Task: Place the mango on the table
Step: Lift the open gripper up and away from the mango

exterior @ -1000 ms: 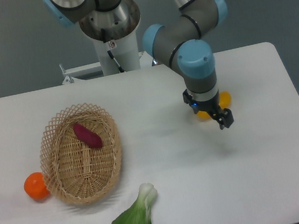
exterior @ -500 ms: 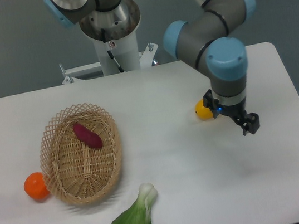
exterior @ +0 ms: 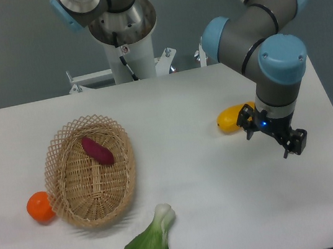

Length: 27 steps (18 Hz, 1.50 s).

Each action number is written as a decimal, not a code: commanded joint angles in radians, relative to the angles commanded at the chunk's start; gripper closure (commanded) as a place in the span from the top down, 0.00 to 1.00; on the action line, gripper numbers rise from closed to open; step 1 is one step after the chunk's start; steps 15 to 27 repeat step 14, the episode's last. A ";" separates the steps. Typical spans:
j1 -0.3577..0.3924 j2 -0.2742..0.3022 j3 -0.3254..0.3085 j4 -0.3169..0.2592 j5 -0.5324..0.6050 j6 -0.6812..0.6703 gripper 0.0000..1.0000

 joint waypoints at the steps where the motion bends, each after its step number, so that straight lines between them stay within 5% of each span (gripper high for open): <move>1: -0.002 -0.002 -0.002 0.000 0.002 0.002 1.00; 27: -0.002 0.000 -0.015 0.000 0.005 0.002 1.00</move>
